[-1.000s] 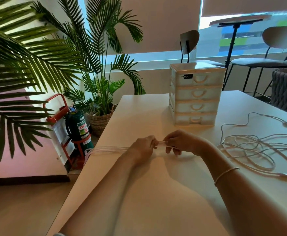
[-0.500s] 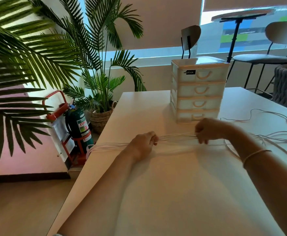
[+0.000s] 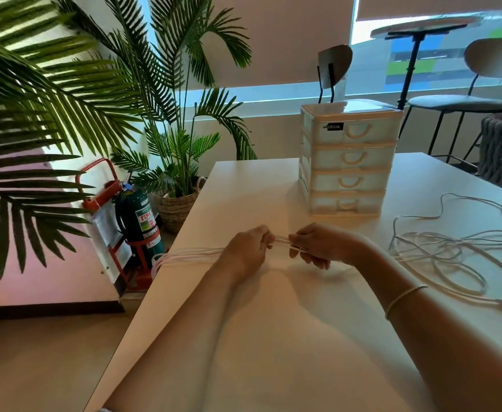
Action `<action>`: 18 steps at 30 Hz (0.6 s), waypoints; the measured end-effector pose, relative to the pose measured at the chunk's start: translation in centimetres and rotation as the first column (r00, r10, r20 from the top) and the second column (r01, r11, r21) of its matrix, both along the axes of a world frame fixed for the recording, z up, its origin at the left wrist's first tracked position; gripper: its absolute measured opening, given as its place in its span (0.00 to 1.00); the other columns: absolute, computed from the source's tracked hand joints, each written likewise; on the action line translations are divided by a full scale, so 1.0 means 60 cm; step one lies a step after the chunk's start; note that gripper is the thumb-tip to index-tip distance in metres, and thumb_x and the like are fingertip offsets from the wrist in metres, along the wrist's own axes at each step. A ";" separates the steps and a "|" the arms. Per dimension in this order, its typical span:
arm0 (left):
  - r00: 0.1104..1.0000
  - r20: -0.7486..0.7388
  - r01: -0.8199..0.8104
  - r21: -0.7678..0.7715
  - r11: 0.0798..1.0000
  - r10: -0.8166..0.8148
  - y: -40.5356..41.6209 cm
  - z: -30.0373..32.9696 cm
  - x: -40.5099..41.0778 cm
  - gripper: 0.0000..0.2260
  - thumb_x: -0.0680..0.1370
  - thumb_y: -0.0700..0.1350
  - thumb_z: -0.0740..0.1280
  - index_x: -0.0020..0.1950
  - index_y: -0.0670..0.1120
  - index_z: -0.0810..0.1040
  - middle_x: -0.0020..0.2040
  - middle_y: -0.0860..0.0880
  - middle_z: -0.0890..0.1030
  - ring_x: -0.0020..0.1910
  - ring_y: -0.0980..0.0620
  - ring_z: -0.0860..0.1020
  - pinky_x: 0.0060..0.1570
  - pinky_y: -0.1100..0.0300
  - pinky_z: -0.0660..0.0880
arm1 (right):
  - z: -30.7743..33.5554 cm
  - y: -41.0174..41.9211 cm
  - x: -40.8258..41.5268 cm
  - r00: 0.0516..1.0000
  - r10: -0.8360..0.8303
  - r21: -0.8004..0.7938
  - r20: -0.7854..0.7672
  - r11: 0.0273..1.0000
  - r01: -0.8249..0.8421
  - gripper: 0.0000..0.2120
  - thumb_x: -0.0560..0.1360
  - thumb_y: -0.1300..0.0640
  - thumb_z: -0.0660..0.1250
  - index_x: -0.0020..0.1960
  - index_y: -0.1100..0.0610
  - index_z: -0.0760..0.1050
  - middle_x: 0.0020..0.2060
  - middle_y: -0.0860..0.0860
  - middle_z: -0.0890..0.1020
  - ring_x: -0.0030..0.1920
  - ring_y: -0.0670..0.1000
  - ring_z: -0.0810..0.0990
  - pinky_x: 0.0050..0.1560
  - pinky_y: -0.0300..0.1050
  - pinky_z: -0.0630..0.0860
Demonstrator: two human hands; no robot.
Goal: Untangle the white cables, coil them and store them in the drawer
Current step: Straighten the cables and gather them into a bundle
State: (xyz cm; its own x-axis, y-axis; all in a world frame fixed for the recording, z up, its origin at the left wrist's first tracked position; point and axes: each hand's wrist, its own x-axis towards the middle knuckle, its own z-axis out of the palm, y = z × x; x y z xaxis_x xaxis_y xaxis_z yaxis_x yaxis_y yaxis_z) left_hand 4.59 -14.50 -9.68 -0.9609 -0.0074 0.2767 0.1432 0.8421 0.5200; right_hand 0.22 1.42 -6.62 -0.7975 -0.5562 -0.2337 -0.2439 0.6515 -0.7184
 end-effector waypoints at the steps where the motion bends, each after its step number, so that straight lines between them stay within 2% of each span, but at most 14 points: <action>1: 1.000 -0.008 -0.008 0.003 1.000 0.008 0.000 0.000 -0.002 0.10 0.81 0.42 0.56 0.52 0.40 0.75 0.52 0.44 0.81 0.52 0.45 0.77 0.47 0.61 0.66 | 0.002 0.002 0.002 1.000 -0.002 0.015 0.015 1.000 0.002 0.18 0.81 0.53 0.52 0.38 0.57 0.75 0.26 0.50 0.69 0.23 0.47 0.64 0.23 0.39 0.61; 3: 1.000 -0.014 -0.017 0.007 1.000 0.017 0.000 0.001 -0.003 0.09 0.81 0.42 0.57 0.52 0.41 0.76 0.52 0.43 0.81 0.52 0.44 0.77 0.47 0.60 0.67 | 0.007 0.002 0.006 1.000 -0.010 0.044 0.028 0.999 0.009 0.18 0.81 0.53 0.53 0.38 0.56 0.75 0.27 0.49 0.67 0.25 0.46 0.61 0.24 0.38 0.56; 5: 1.000 -0.003 -0.010 0.021 1.000 0.010 -0.003 0.003 -0.002 0.09 0.81 0.42 0.56 0.51 0.42 0.76 0.51 0.45 0.81 0.51 0.45 0.76 0.44 0.62 0.65 | 0.010 -0.001 0.006 1.000 -0.017 0.040 -0.024 0.999 0.018 0.17 0.81 0.53 0.55 0.37 0.54 0.75 0.28 0.48 0.67 0.26 0.45 0.61 0.24 0.36 0.57; 7: 0.998 0.046 0.032 0.031 0.999 -0.034 -0.006 0.007 0.002 0.09 0.81 0.42 0.56 0.51 0.43 0.76 0.46 0.48 0.79 0.47 0.47 0.75 0.41 0.64 0.63 | 0.008 -0.003 0.002 0.985 -0.055 0.015 -0.163 0.998 0.059 0.16 0.80 0.53 0.56 0.37 0.53 0.75 0.30 0.47 0.69 0.29 0.45 0.64 0.27 0.34 0.60; 9: 0.987 0.131 0.091 0.029 0.995 -0.094 -0.003 0.010 0.006 0.09 0.81 0.42 0.56 0.50 0.44 0.76 0.43 0.51 0.76 0.43 0.50 0.73 0.38 0.65 0.62 | 0.004 -0.006 0.001 0.945 -0.100 -0.005 -0.312 0.995 0.104 0.14 0.80 0.54 0.57 0.44 0.57 0.78 0.34 0.47 0.74 0.34 0.45 0.70 0.32 0.34 0.63; 12: 0.974 0.194 0.121 -0.005 0.993 -0.117 0.003 0.011 0.006 0.10 0.81 0.44 0.56 0.50 0.47 0.76 0.46 0.49 0.78 0.44 0.51 0.72 0.42 0.63 0.63 | -0.001 -0.004 0.003 0.871 -0.134 -0.033 -0.473 0.990 0.134 0.14 0.79 0.54 0.58 0.51 0.59 0.79 0.43 0.52 0.79 0.46 0.51 0.75 0.45 0.41 0.70; 14: 0.981 0.176 0.089 -0.049 0.995 -0.079 0.003 0.012 0.006 0.10 0.81 0.43 0.56 0.51 0.46 0.76 0.49 0.47 0.79 0.45 0.49 0.73 0.45 0.60 0.66 | 0.004 0.003 0.009 0.893 -0.081 -0.032 -0.444 0.997 0.074 0.12 0.79 0.56 0.59 0.50 0.59 0.80 0.37 0.48 0.78 0.39 0.47 0.74 0.37 0.33 0.68; 16: 0.991 0.134 0.034 -0.039 0.999 -0.028 -0.003 0.010 0.004 0.10 0.81 0.43 0.57 0.52 0.44 0.77 0.50 0.45 0.80 0.49 0.47 0.76 0.49 0.60 0.68 | 0.010 0.008 0.016 0.950 0.047 0.053 -0.308 0.998 -0.032 0.11 0.79 0.58 0.59 0.49 0.59 0.80 0.31 0.45 0.73 0.31 0.43 0.68 0.27 0.27 0.64; 18: 0.993 0.117 0.014 -0.010 1.000 -0.013 -0.007 0.009 0.003 0.09 0.81 0.43 0.57 0.52 0.44 0.77 0.50 0.46 0.81 0.52 0.46 0.77 0.49 0.61 0.68 | 0.013 0.009 0.019 0.961 0.123 0.140 -0.248 0.986 -0.090 0.12 0.79 0.57 0.59 0.48 0.60 0.80 0.30 0.45 0.71 0.30 0.42 0.66 0.27 0.27 0.64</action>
